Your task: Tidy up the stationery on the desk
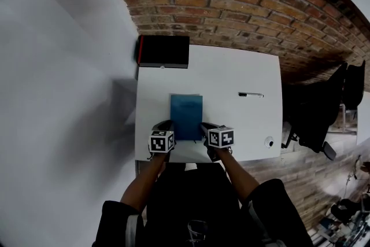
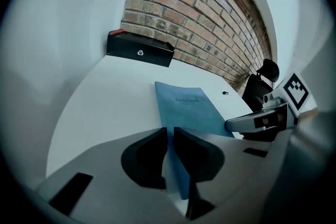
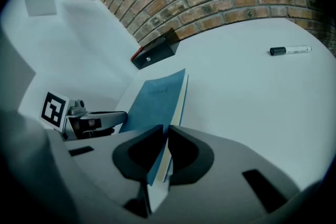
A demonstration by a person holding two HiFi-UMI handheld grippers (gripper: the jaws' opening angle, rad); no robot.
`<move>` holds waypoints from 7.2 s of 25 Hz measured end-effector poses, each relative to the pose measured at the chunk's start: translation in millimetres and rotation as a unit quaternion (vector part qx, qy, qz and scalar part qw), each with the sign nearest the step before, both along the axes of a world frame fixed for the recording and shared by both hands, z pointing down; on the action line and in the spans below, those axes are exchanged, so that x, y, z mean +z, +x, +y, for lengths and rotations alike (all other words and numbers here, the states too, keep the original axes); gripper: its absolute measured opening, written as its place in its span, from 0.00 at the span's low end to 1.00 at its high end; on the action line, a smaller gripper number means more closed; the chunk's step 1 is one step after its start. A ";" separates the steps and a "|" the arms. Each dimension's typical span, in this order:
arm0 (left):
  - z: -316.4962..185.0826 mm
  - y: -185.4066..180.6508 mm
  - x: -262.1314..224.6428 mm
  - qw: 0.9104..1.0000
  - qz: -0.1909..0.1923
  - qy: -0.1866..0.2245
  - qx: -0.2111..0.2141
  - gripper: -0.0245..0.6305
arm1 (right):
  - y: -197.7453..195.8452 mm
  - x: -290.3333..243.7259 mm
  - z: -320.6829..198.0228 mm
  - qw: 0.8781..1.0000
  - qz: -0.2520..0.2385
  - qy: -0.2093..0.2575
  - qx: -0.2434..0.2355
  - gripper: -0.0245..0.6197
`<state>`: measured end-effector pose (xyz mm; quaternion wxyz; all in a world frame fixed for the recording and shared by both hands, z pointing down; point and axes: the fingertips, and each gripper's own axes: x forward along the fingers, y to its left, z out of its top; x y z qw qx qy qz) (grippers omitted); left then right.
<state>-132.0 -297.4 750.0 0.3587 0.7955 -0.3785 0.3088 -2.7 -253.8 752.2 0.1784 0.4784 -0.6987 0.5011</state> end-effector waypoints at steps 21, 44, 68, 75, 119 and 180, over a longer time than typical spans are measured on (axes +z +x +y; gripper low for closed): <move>-0.6 -56.8 9.2 1.000 -0.004 -0.002 0.005 0.12 | -56.4 14.3 0.9 1.000 0.026 -0.014 0.006 0.11; 10.1 -14.5 -30.2 0.997 -0.028 0.071 -0.031 0.12 | 72.0 -30.9 -1.1 0.993 0.075 0.091 -0.015 0.08; 32.1 94.8 -37.9 0.995 -0.057 0.073 -0.021 0.12 | 266.9 -42.6 -26.2 0.931 0.279 0.184 -0.149 0.10; 34.3 113.2 -42.1 0.995 -0.065 0.070 -0.032 0.12 | 295.2 -24.9 -35.2 0.886 0.341 0.181 -0.256 0.17; 57.8 105.2 -36.0 0.990 -0.094 0.046 -0.093 0.12 | 314.2 14.8 -73.5 0.834 0.327 0.120 -0.427 0.16; 34.5 7.1 -52.2 0.985 0.017 0.123 0.119 0.12 | 75.0 -69.2 15.7 0.922 0.332 0.092 -0.177 0.16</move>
